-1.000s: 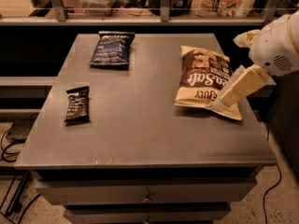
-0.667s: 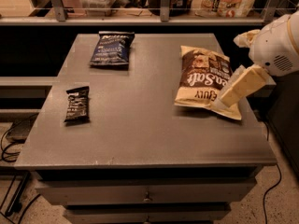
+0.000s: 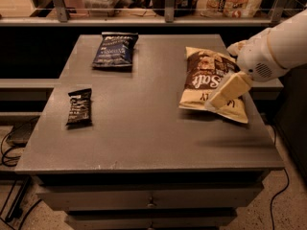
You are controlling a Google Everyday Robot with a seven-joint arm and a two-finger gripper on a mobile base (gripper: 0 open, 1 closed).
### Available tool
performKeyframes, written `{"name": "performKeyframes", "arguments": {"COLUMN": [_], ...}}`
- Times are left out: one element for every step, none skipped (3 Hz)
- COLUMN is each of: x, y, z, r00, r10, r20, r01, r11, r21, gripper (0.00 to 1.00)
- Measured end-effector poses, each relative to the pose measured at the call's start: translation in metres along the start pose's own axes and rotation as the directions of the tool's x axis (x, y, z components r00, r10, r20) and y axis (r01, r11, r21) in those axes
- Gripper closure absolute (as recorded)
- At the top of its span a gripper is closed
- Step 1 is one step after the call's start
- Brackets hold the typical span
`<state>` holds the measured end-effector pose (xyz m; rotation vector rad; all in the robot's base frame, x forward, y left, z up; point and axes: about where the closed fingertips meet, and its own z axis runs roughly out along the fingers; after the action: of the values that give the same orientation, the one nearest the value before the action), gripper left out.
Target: Pick brown chip bag
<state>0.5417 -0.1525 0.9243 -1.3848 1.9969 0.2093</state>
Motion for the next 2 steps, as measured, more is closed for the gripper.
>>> {"name": "performKeyframes", "arguments": {"x": [0.009, 0.028], "y": [-0.013, -0.028], "z": [0.027, 0.047], "r00": [1.000, 0.998], "r10": [0.022, 0.066], "r20": [-0.003, -0.005], "r01": [-0.022, -0.066], "r11": [0.9997, 0.9972], "r21": [0.011, 0.035], "gripper": [0.00, 0.00]}}
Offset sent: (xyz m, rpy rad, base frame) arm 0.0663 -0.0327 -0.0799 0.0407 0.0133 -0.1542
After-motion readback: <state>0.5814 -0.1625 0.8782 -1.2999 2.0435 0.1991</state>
